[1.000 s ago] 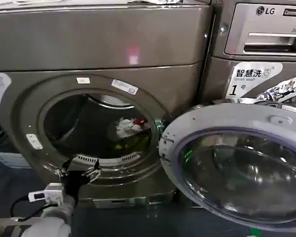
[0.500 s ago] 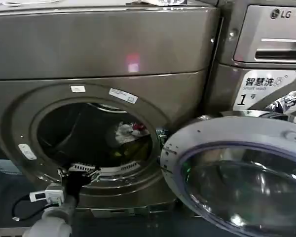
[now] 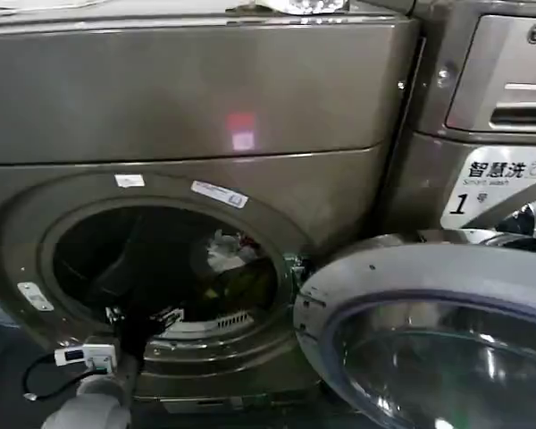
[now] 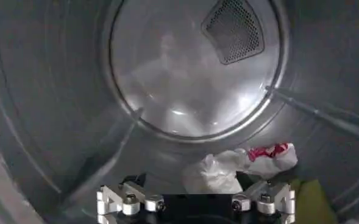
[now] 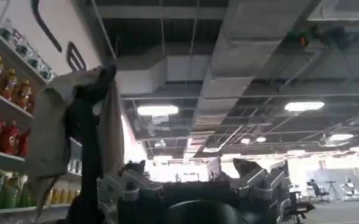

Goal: Grasp the clothes from the dryer.

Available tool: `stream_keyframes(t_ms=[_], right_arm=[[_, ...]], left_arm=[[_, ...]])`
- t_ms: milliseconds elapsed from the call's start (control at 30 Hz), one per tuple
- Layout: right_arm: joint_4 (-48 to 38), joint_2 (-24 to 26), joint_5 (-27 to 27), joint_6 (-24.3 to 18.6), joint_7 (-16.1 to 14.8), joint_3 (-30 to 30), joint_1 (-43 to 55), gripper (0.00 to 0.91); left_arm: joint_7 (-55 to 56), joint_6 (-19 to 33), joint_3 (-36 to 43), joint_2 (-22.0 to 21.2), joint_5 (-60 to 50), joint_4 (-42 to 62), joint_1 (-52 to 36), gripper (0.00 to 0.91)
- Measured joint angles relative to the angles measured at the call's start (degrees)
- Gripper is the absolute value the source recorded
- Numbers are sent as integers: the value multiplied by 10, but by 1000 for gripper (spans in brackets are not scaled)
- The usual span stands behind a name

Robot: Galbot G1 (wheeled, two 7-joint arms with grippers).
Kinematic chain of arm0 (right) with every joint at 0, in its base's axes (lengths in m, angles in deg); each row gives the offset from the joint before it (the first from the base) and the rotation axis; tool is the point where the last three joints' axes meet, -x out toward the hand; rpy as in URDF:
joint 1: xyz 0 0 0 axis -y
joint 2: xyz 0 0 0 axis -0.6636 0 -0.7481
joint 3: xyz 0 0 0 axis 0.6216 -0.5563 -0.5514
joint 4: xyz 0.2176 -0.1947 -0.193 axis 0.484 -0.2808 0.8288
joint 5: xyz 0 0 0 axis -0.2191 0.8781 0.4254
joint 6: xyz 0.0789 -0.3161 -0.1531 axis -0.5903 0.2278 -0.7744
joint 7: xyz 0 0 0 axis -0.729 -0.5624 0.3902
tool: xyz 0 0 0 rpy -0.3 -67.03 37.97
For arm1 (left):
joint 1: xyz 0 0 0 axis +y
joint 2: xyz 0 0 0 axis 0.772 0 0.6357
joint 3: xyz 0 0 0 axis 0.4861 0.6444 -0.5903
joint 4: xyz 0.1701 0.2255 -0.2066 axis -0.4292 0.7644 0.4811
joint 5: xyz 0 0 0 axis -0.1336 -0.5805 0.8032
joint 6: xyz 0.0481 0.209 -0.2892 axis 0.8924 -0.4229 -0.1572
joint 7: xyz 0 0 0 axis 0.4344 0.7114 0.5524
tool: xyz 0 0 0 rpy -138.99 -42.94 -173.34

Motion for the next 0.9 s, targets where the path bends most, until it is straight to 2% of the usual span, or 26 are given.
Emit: stream_keyframes(t_ms=[700, 900], right_arm=[[0, 9, 1, 4, -1, -9, 5, 907], [3, 10, 1, 5, -1, -10, 5, 907]], left_arm=[[9, 0, 24, -3, -28, 182, -160, 907], [-85, 0, 21, 7, -145, 220, -182, 907]])
